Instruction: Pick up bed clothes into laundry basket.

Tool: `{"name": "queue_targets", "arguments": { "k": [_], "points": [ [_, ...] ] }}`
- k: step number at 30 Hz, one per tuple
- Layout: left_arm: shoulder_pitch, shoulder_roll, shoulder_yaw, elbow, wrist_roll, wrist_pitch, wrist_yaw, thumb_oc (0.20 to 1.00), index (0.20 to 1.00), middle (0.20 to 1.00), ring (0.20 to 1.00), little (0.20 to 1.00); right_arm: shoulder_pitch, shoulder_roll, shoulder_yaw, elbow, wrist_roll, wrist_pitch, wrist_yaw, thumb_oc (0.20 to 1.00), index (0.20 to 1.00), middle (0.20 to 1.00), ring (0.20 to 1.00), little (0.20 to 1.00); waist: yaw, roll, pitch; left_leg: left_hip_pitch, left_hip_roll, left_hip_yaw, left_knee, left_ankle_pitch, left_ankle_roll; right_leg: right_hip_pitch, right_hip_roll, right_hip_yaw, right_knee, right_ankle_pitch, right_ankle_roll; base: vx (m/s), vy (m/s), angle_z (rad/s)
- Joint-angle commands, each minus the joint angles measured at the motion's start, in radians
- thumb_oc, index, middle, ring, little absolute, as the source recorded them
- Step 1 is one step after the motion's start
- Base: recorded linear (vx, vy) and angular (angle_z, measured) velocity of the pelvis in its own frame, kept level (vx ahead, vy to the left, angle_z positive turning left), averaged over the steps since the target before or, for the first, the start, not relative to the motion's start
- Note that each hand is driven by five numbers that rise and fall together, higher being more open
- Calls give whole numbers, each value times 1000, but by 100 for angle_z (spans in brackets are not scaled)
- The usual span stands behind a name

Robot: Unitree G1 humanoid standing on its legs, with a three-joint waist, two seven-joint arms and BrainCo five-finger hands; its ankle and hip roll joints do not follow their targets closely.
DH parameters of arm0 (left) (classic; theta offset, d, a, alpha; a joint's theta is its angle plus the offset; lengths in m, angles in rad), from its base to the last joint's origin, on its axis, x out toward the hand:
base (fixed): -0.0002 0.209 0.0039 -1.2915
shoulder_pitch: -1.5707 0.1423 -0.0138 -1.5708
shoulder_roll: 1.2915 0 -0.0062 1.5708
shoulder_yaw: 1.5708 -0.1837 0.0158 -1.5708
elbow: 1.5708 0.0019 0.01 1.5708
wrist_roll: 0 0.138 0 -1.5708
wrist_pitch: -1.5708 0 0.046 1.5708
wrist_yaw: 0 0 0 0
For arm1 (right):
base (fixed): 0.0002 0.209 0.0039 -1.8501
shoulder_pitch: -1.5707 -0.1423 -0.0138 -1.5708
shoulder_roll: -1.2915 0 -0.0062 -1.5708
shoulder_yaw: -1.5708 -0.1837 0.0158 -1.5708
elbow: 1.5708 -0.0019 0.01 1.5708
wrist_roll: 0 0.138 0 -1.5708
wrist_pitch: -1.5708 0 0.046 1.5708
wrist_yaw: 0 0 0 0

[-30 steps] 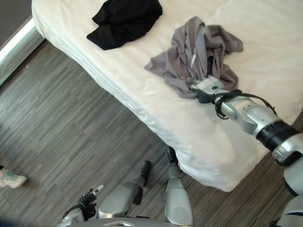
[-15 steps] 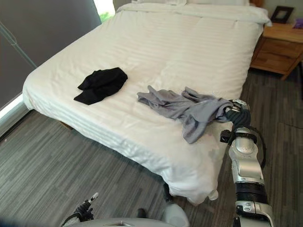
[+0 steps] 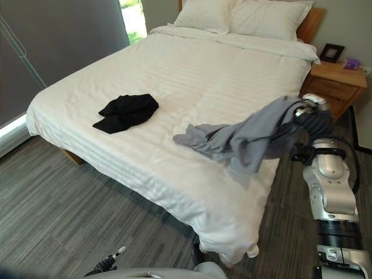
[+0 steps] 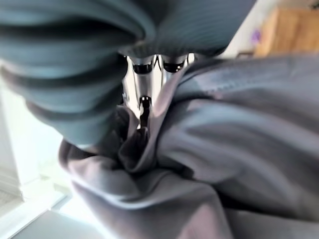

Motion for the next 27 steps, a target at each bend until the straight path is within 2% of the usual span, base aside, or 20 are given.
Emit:
{"name": "queue_targets", "arguments": {
  "k": [1,2,3,5,6,8,11,15,17,18,19,20,22,24,25,27],
  "points": [
    [-52,50,-24,75,12,-31,-5,1000,1000,1000,1000,1000,-56,0,-87,3,28,-107,-80,200,200,200,200,200,-2,-44,-10,-36,-25,-61,11,20,3,94,-34,47,14,-23,3,24,-16,8],
    [-48,53,-12,92,9,-31,-4,1000,1000,1000,1000,1000,-34,-25,-159,26,30,-114,-111,200,200,200,200,200,-9,-48,-11,-39,-24,-60,11,18,3,93,-32,49,13,-25,3,0,0,0],
    [-48,53,-15,92,9,-31,-5,1000,1000,1000,1000,1000,-31,-26,-162,27,31,-115,-110,200,200,200,200,200,-6,-48,-11,-39,-24,-60,11,18,3,92,-31,49,13,-25,2,0,0,0],
    [-40,53,4,102,2,-31,-3,1000,1000,1000,1000,1000,35,-77,-316,96,28,-131,-170,200,200,200,200,200,-19,-58,-14,-43,-23,-57,11,22,1,85,-30,51,13,-18,3,0,0,0],
    [-40,53,2,102,1,-31,-3,1000,1000,1000,1000,1000,37,-78,-319,97,29,-132,-169,200,200,200,200,200,-17,-58,-14,-43,-23,-57,11,22,1,85,-29,51,13,-18,3,33,-19,2],
    [-33,51,18,99,-4,-30,0,1000,1000,1000,1000,1000,88,-105,-418,164,38,-138,-199,200,200,200,200,200,-26,-63,-14,-41,-20,-51,11,16,4,85,-26,55,13,-18,4,11,-8,-4],
    [-35,55,30,89,-16,-32,9,1000,1000,1000,1000,1000,116,-85,-468,178,22,-141,-218,200,200,200,200,200,-32,-68,-14,-36,-17,-38,11,12,5,84,-23,61,14,-17,2,19,-12,-18],
    [-45,51,19,61,-29,-38,20,1000,1000,1000,1000,1000,108,-44,-436,173,5,-142,-203,200,200,200,200,200,-29,-69,-7,-31,-17,-43,11,12,6,88,-26,61,14,-19,1,7,2,-8],
    [-52,46,17,20,-34,-40,23,1000,1000,1000,1000,1000,105,54,-375,93,-41,-120,-160,200,200,200,200,200,-25,-67,3,-31,-18,-45,11,15,6,88,-28,60,15,-17,1,0,0,0],
    [-53,42,16,-6,-36,-40,26,1000,1000,1000,1000,1000,105,129,-321,38,-59,-112,-129,200,200,200,200,200,-20,-66,8,-32,-18,-46,11,18,5,88,-29,58,15,-16,1,-30,-1,-6],
    [-60,36,15,-35,-44,-42,29,1000,1000,1000,1000,1000,107,242,-256,-44,-86,-98,-85,200,200,200,200,200,-11,-61,17,-34,-19,-48,11,21,5,89,-30,55,14,-16,1,-25,-4,-10],
    [-61,35,17,-61,-47,-41,30,1000,1000,1000,1000,1000,108,308,-218,-91,-92,-88,-58,200,200,200,200,200,-8,-59,22,-34,-20,-50,11,23,5,89,-31,53,13,-16,1,-23,-6,-15],
    [-62,35,17,-98,-57,-40,33,1000,1000,1000,1000,1000,120,432,-152,-148,-71,-73,-10,200,200,200,200,200,-2,-54,30,-34,-19,-53,11,27,5,90,-33,47,13,-17,1,10,1,16],
    [-57,37,19,-128,-63,-38,30,1000,1000,1000,1000,1000,140,518,-102,-183,-31,-52,39,200,200,200,200,200,0,-48,32,-28,-17,-55,11,18,6,98,-33,42,13,-30,0,29,5,50],
    [-57,39,26,-135,-69,-40,26,1000,1000,1000,1000,1000,162,602,-56,-251,14,-34,88,200,200,200,200,200,0,-44,33,-27,-17,-57,11,19,6,100,-33,38,13,-33,-1,-5,-1,21],
    [-49,41,34,-151,-72,-40,25,1000,1000,1000,1000,1000,211,665,11,-316,27,-11,157,200,200,200,200,200,0,-39,32,-28,-16,-58,11,22,4,102,-34,34,13,-35,-3,-1,-5,-7]
  ]
}}
